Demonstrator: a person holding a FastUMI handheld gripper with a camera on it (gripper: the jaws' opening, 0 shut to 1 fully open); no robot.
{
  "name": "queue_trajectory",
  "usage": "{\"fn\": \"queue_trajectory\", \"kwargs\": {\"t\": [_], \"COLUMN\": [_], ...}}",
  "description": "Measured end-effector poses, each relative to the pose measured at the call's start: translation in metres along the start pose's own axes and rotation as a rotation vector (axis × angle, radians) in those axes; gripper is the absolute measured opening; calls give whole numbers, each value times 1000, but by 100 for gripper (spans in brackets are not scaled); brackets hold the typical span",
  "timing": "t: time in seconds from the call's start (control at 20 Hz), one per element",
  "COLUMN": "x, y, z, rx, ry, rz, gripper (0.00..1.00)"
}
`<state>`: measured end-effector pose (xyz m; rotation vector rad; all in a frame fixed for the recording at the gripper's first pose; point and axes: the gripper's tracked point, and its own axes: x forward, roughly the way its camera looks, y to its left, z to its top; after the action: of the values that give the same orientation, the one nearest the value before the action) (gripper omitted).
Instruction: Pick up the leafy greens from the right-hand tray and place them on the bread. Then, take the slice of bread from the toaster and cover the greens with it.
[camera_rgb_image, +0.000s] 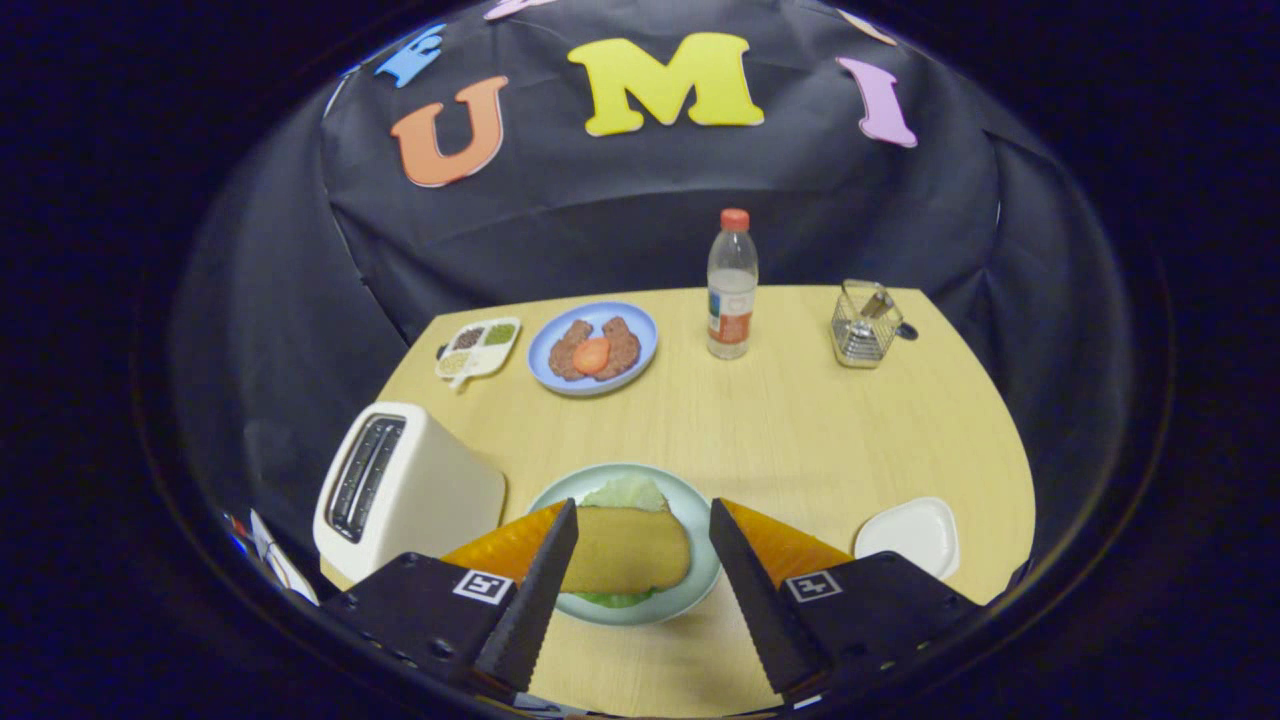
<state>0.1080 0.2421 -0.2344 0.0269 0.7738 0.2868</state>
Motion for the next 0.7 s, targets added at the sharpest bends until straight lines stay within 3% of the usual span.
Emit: {"fn": "queue_trajectory", "kwargs": {"t": [0.25,0.5,0.7], "x": [-81,-161,-209], "y": [13,17,16], "z": [46,86,96], "rx": [-78,-127,-110], "ry": [-238,-471,-573], "rz": [-6,-37,-35], "gripper": [97,97,97]}}
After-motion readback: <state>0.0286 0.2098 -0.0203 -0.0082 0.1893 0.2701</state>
